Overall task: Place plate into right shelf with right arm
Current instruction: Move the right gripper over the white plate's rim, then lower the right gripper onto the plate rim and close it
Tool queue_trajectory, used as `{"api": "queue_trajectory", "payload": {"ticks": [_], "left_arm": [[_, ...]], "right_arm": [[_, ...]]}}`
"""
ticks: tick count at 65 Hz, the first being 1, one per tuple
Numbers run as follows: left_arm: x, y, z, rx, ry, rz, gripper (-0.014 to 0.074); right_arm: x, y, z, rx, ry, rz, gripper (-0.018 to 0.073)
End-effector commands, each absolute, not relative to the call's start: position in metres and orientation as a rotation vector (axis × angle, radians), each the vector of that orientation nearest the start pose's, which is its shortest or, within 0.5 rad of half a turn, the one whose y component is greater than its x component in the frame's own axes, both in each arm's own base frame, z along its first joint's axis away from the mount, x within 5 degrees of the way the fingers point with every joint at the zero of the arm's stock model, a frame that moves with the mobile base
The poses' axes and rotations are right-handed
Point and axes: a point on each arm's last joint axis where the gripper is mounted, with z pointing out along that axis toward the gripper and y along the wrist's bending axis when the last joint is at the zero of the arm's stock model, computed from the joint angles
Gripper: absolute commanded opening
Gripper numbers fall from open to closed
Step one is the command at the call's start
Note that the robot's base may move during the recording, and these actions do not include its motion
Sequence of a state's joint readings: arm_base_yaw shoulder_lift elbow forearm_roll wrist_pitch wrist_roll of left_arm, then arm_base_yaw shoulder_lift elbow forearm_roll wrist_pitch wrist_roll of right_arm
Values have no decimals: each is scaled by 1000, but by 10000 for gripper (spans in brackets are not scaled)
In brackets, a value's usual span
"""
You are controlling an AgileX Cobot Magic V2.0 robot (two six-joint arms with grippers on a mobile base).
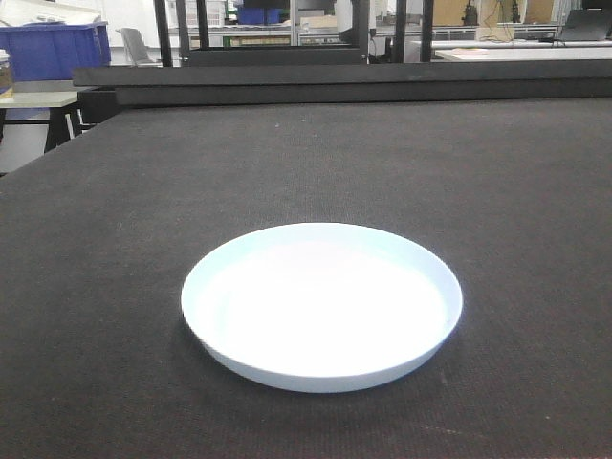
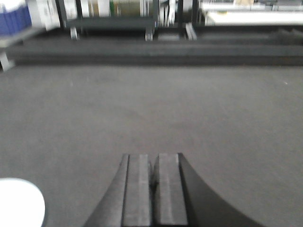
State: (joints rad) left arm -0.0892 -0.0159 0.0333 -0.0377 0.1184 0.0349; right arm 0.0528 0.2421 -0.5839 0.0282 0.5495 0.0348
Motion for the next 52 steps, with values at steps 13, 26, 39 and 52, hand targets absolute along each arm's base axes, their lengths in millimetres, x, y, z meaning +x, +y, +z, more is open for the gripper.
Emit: {"api": "queue_trajectory", "payload": {"ticks": [13,26,39,52], "left_arm": [[56,-5,197,66,1536,-84,-47],[56,-5,197,66,1536,-84,-47],[56,-5,197,66,1536,-84,-47],[56,-5,197,66,1536,-84,-47]], "right_arm": [[110,25,407,-272,2007,191,55],[178,39,399,-382,2232,330,55],[235,76,360,-531,2399,429,69],[265,125,317,-684,2450,460,388]]}}
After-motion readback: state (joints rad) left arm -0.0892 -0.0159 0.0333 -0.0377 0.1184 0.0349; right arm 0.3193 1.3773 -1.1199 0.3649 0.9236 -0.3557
